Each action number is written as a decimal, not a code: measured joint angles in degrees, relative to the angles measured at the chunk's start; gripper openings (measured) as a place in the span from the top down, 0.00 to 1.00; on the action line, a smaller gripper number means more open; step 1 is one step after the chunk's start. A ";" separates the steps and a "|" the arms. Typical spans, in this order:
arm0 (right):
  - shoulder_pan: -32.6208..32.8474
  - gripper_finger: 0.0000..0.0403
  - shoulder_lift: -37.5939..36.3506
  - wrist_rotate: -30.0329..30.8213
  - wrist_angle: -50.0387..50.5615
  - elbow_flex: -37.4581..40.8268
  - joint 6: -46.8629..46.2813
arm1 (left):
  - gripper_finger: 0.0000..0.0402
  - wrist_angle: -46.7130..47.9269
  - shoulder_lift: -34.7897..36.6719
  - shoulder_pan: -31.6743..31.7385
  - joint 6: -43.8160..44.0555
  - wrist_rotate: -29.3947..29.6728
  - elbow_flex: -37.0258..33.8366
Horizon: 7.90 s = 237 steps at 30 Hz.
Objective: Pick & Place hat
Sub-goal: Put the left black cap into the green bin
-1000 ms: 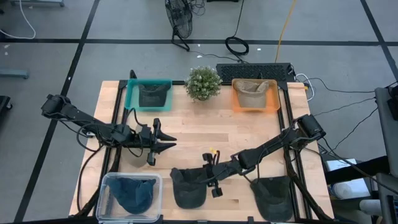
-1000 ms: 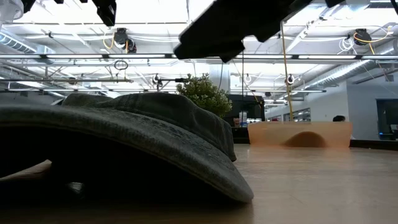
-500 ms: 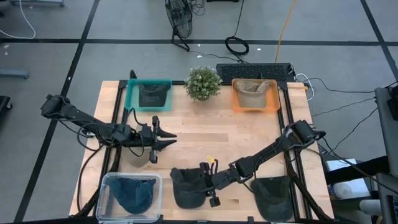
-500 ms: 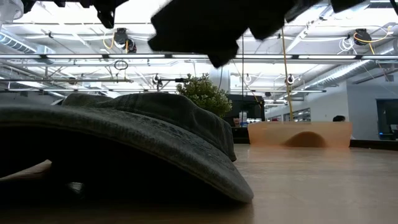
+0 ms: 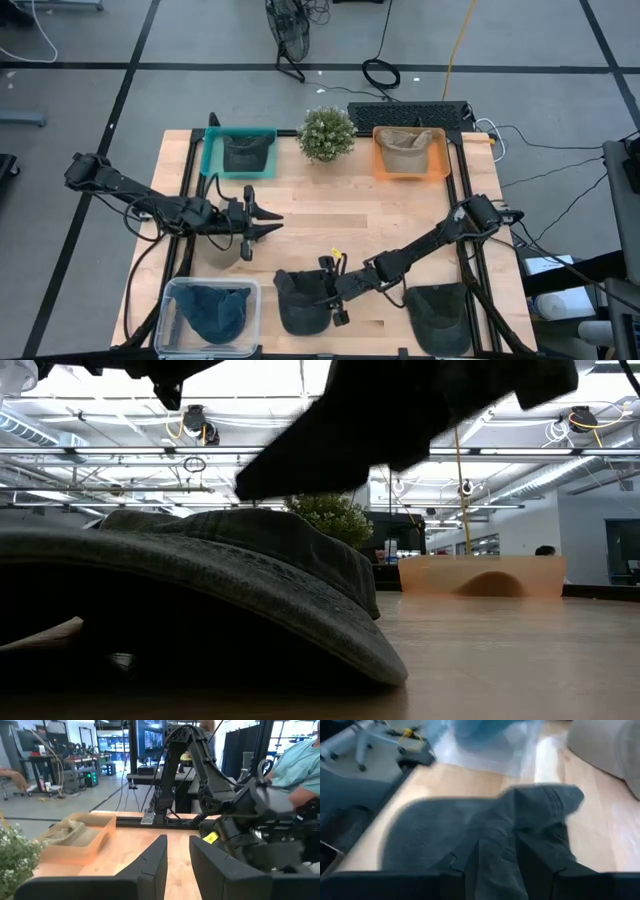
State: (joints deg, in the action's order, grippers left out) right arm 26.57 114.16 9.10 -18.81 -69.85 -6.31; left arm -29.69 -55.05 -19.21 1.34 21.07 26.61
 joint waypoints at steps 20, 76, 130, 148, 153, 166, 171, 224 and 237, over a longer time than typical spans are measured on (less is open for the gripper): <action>-0.74 0.54 1.92 -0.34 4.51 -0.04 -1.86 | 0.63 3.93 -0.13 -0.03 3.33 0.47 0.00; -26.37 0.73 -12.12 -1.15 25.92 3.41 25.44 | 0.60 5.67 -0.11 -0.03 -0.09 3.14 0.00; -2.56 0.64 -38.77 14.67 5.69 34.78 -6.51 | 0.56 66.23 -43.28 23.15 -10.19 -16.45 47.74; -2.56 0.64 -38.77 14.62 6.21 34.78 -6.24 | 0.24 63.74 -44.74 22.83 -10.62 -15.61 47.74; -2.49 0.64 -38.74 14.60 6.49 34.78 -6.44 | 0.26 63.91 -47.03 22.82 -12.73 -15.75 47.69; -2.48 0.64 -38.77 13.47 6.71 34.78 -6.51 | 0.35 64.75 -48.28 22.72 -13.43 -16.58 47.67; -2.45 0.64 -38.77 12.72 7.07 34.78 -6.51 | 0.34 66.30 -48.28 22.72 -14.37 -16.58 47.67; -2.51 0.64 -38.74 10.17 5.25 36.76 -7.56 | 0.97 66.06 -50.37 23.44 -14.55 -22.79 47.63; -2.73 0.64 -38.77 10.20 -1.33 36.76 -6.27 | 0.97 75.06 -34.97 24.10 -15.67 -20.58 47.65</action>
State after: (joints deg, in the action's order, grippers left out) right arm 23.83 75.40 19.31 -20.14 -33.08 -12.58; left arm 45.37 -90.02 4.89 -14.34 0.49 74.26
